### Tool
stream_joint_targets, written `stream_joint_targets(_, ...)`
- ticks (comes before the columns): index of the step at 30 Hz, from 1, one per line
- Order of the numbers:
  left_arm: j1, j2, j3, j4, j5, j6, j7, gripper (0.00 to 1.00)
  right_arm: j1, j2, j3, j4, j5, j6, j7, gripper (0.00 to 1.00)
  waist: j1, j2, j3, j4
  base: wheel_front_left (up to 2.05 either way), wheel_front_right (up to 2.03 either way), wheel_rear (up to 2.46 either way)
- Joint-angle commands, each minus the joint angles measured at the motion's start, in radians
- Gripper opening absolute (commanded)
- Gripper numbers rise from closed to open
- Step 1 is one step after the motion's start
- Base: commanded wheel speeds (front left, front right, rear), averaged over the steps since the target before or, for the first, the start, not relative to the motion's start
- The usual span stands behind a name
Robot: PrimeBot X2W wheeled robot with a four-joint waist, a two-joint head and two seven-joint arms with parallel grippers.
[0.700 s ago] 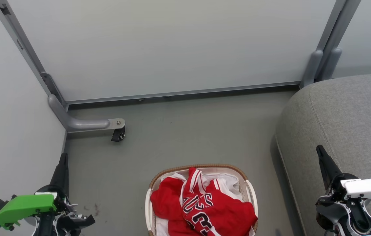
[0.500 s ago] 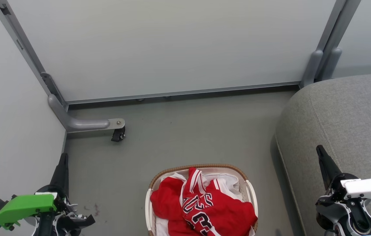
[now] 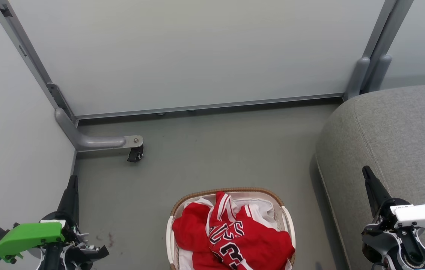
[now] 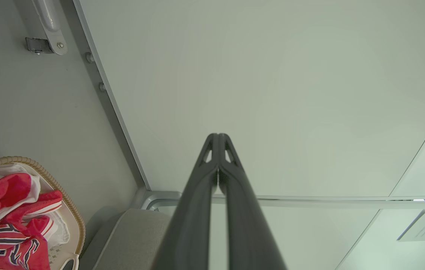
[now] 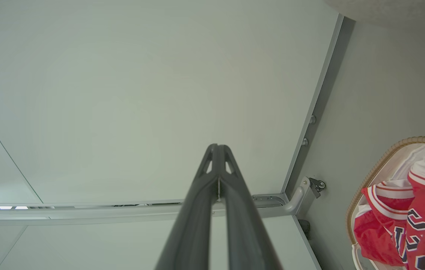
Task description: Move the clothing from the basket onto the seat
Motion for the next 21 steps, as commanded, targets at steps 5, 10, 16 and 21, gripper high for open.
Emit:
stream_joint_targets(5, -0.011, 0.005, 0.0, -0.001, -0.003, -0.005, 0.002, 0.0, 0.008, -0.006, -0.001, -0.003, 0.003, 0.0, 0.002, 0.0, 0.0, 0.0, 0.0, 0.0, 0.0, 0.0, 0.0)
stream_joint_targets(10, -0.012, 0.005, 0.0, -0.001, -0.003, -0.005, 0.002, 0.0, 0.008, -0.006, -0.001, -0.003, 0.003, 0.0, 0.002, 0.0, 0.0, 0.0, 0.0, 0.0, 0.0, 0.0, 0.0)
stream_joint_targets(16, -0.012, 0.005, 0.0, -0.001, -0.003, -0.005, 0.002, 0.0, 0.008, -0.006, -0.001, -0.003, 0.003, 0.0, 0.002, 0.0, 0.0, 0.0, 0.0, 0.0, 0.0, 0.0, 0.0)
stream_joint_targets(21, -0.012, 0.005, 0.0, -0.001, -0.003, -0.005, 0.002, 0.0, 0.008, -0.006, -0.001, -0.003, 0.003, 0.0, 0.002, 0.0, 0.0, 0.0, 0.0, 0.0, 0.0, 0.0, 0.0)
